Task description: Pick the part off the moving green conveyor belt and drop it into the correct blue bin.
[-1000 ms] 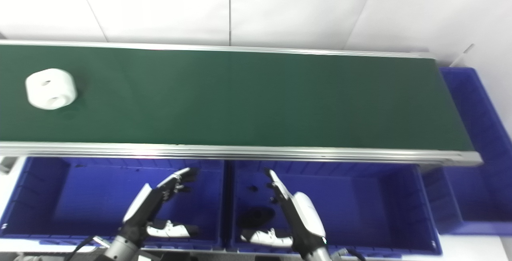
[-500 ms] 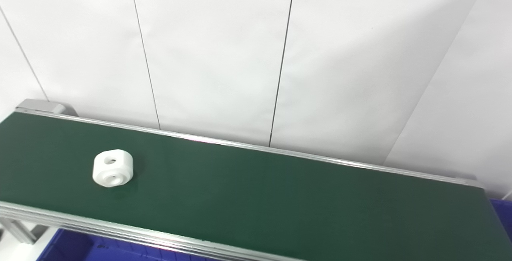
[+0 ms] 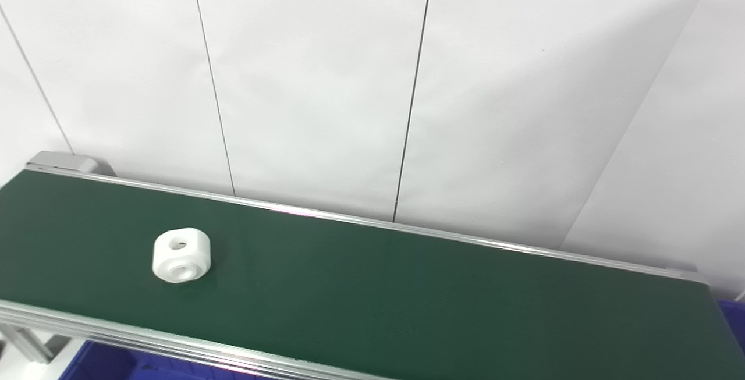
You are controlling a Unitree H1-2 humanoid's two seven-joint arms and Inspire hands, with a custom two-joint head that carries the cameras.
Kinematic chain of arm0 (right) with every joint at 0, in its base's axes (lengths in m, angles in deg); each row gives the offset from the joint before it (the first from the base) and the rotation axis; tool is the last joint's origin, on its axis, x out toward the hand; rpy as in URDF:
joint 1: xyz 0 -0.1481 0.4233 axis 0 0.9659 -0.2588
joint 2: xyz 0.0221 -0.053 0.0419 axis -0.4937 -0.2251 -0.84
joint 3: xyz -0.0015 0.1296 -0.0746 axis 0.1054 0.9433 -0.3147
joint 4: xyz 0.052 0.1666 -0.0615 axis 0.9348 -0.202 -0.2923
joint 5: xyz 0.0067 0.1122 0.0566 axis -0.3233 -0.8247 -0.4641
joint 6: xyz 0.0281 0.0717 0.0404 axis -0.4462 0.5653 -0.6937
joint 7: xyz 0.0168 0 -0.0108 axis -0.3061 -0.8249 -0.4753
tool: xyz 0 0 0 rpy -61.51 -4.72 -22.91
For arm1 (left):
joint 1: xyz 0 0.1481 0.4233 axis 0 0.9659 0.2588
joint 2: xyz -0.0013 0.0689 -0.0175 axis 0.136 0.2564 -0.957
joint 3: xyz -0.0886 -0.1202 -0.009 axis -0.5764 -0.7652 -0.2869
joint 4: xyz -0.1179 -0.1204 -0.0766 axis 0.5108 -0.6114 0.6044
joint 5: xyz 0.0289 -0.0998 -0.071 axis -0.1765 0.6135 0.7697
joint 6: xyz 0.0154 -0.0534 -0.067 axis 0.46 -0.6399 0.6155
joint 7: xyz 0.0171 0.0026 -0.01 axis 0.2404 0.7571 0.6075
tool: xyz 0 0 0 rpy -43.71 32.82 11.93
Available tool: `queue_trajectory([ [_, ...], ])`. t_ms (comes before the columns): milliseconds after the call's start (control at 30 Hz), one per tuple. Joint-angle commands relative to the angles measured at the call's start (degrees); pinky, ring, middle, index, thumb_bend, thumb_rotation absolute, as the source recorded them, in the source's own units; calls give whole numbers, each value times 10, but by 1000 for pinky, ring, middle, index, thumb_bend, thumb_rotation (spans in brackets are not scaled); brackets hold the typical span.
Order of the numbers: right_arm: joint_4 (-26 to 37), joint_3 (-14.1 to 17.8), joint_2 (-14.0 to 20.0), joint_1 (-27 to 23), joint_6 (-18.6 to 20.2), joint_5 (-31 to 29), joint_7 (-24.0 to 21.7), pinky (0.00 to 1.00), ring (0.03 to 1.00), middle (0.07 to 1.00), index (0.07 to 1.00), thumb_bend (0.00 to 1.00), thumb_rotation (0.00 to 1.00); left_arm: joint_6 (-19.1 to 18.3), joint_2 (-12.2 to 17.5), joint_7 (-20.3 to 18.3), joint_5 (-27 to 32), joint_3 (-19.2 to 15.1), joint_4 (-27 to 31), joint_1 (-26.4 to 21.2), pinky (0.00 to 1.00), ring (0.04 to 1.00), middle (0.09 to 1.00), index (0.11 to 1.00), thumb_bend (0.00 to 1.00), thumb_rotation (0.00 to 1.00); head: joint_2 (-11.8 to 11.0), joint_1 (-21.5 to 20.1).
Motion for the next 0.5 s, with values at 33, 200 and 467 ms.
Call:
queue_trajectory([
  [33, 1, -11, 7, -9, -33, 5, 22, 735, 888, 952, 997, 939, 681, 11, 24, 24, -39, -14, 83, -6, 643, 741, 813, 803, 839, 422, -2, 4],
  [200, -9, -23, 12, -18, -33, 3, 39, 736, 889, 953, 998, 934, 695, 11, 50, -15, -23, -62, 177, -16, 576, 728, 833, 812, 805, 400, -3, 20],
  [467, -14, -43, 21, -30, -33, 4, 70, 747, 885, 959, 999, 928, 682, -27, 38, -147, 41, -222, 255, -47, 592, 776, 863, 822, 810, 336, 5, 32],
])
